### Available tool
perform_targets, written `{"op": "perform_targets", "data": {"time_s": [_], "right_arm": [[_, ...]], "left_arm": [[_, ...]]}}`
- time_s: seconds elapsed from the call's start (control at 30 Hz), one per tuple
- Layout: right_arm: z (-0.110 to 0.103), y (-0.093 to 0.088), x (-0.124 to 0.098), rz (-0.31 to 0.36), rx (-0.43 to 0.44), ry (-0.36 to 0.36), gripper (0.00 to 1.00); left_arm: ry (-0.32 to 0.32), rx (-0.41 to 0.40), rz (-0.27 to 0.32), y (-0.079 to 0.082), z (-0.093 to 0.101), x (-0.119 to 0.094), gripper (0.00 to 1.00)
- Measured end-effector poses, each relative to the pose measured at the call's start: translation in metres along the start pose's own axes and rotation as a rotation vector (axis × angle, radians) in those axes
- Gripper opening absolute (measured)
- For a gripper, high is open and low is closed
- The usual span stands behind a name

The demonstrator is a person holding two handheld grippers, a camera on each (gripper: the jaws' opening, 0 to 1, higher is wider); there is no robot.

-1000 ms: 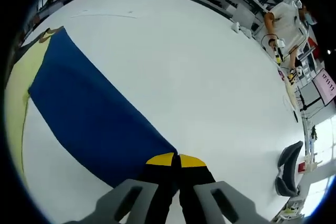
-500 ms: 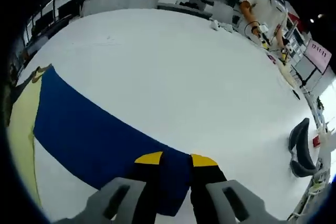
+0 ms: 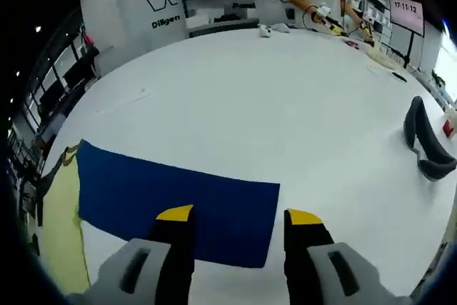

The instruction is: Fold the garment on the visible template until the final outline fits inside the template.

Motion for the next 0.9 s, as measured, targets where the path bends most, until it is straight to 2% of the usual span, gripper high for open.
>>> {"op": "perform_targets", "data": {"time_s": [0.1, 0.17, 0.27, 0.37, 0.53, 0.67, 0.77, 0.9], "right_arm": [[0.001, -0.008, 0.001, -0.012, 0.014, 0.001, 0.39], [0.001, -0.007, 0.000, -0.008, -0.001, -0.013, 0.33], [0.001, -0.007, -0.001, -0.011, -0.012, -0.026, 0.30], [0.001, -0.008, 0.000, -0.012, -0.024, -0.042, 0.25], [0.007, -0.008, -0.001, -0.028, -0.072, -0.086, 0.10], [0.007, -0.008, -0.001, -0.025, -0.065, -0.087, 0.08], [0.006, -0.007, 0.000, -0.031, -0.076, -0.075, 0.00], [0.002, -0.004, 0.004, -0.043, -0.072, -0.070, 0.00]], "left_arm": [[-0.014, -0.002, 0.026, 0.002, 0.000, -0.003, 0.90], [-0.019, -0.006, 0.050, 0.004, 0.000, -0.004, 0.95], [-0.030, 0.009, 0.065, 0.006, 0.003, -0.006, 0.99], [-0.039, 0.011, 0.072, 0.007, 0.005, -0.009, 0.99], [-0.046, 0.015, 0.072, 0.009, 0.006, -0.016, 0.99], [-0.048, 0.021, 0.076, 0.011, 0.003, -0.021, 0.99], [-0.053, 0.014, 0.080, 0.013, 0.001, -0.021, 0.99], [-0.060, 0.014, 0.086, 0.013, 0.000, -0.020, 0.99]]}}
Point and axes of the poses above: the point that each gripper's makers call its tool centre point, and the gripper's own axes: x roughly forward along the fingers, z roughly to its right, y roughly out of its top, the point moved 8 cm from there along -x, roughly backward along the fingers, and after that the axes turned 13 degrees about y, right-handed, at the moved point
